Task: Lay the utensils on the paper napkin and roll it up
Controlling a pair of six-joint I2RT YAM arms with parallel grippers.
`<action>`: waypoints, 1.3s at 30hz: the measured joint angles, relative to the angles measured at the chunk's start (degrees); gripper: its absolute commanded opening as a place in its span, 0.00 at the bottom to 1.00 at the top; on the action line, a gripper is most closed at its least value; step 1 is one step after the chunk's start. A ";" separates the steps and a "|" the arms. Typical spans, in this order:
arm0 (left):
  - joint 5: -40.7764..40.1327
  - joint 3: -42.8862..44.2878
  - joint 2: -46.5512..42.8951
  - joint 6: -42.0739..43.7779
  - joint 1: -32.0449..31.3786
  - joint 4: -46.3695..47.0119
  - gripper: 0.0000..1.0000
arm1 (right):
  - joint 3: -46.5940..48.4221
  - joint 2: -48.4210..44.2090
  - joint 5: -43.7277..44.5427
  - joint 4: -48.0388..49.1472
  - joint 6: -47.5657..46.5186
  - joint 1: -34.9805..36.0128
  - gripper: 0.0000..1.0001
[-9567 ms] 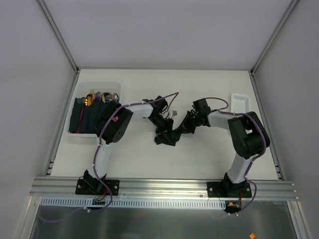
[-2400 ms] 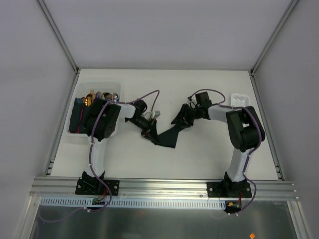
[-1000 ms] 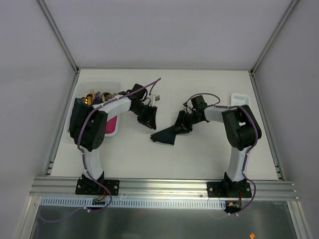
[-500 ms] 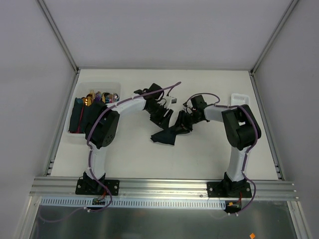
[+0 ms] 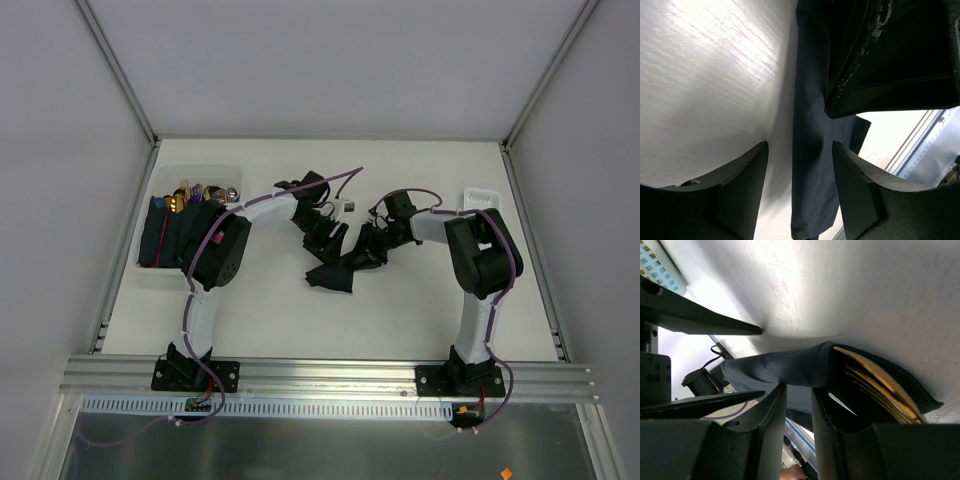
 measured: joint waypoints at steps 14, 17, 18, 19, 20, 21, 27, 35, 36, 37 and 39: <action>4.83 0.20 3.06 -4.22 0.00 -2.21 0.14 | 0.00 0.24 -0.46 -0.07 -0.11 -0.26 0.29; 6.43 0.17 3.54 -5.07 0.00 -2.34 0.00 | 0.00 0.24 -0.48 -0.24 -0.31 -0.35 0.29; 7.06 0.20 3.61 -5.25 0.04 -2.32 0.00 | 0.00 0.22 -0.52 -0.35 -0.46 -0.37 0.31; 7.82 0.20 3.63 -5.27 0.04 -2.29 0.00 | 0.00 0.20 -0.68 -0.44 -0.63 -0.39 0.32; 8.07 0.20 3.63 -5.29 0.20 -2.27 0.00 | -0.02 0.11 -0.83 -0.44 -0.74 -0.46 0.36; 8.39 0.20 3.63 -5.35 0.33 -2.27 0.00 | -0.13 -0.02 -0.96 -0.37 -0.79 -0.48 0.38; 10.01 0.17 3.15 -5.90 2.27 -2.25 0.00 | -4.13 -7.50 2.38 0.07 -1.57 -1.29 0.61; 13.66 0.07 -7.19 -5.92 5.18 -1.95 0.00 | -5.75 -28.39 5.60 1.07 -2.40 -3.80 0.75; 14.93 0.07 -9.05 -6.03 5.18 -1.68 0.00 | -5.92 -30.27 5.42 1.90 -2.19 -3.80 0.76; 16.50 0.07 -10.84 -6.27 5.14 -1.40 0.00 | -6.45 -32.35 5.16 3.15 -2.03 -3.80 0.77; 19.15 0.07 -13.62 -6.69 5.14 -1.09 0.00 | -7.74 -35.98 4.52 5.01 -1.33 -3.80 0.79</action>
